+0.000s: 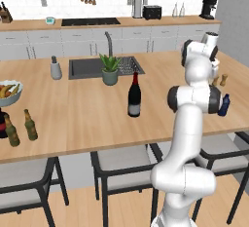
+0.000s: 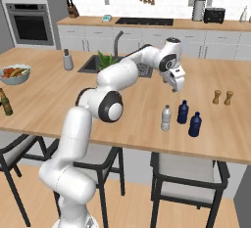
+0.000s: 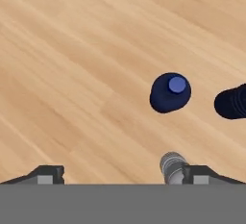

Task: Move the plastic bottles in the middle to the plastics group, and the glass bottles in the middle to the glass group.

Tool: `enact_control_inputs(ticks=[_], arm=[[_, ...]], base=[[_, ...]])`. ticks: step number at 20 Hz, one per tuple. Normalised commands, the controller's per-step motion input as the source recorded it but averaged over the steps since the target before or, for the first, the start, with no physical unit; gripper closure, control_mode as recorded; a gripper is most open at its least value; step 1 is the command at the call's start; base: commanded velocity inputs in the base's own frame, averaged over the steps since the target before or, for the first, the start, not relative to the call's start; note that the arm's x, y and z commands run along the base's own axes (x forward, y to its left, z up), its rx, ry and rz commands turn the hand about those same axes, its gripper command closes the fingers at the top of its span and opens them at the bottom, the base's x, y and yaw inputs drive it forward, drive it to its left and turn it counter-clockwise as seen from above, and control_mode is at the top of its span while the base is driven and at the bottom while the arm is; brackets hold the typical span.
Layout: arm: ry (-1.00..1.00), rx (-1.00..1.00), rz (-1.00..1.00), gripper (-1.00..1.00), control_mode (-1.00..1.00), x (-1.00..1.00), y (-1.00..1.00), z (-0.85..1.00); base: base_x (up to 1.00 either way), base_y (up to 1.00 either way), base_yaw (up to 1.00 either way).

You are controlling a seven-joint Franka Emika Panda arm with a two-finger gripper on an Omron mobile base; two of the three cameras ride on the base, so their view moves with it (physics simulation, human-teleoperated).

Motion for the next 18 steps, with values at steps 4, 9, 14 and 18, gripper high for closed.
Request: enact_control_inputs(ticks=[4, 9, 14, 18], arm=[[-0.20, -0.07, 0.51, -1.00, -1.00, -0.45, 0.61, 0.35], [-0.19, -0.17, 0.50, -1.00, -1.00, -0.43, 0.74, 0.28], [-0.27, -0.23, 0.38, -1.00, -1.00, -0.53, 0.80, 0.15], [-0.36, -0.25, 0.29, -1.00, -1.00, -0.62, 0.86, 0.00]], base=[[0.00, 0.00, 0.00], [0.00, 0.00, 0.00], [0.00, 0.00, 0.00], [0.00, 0.00, 0.00]])
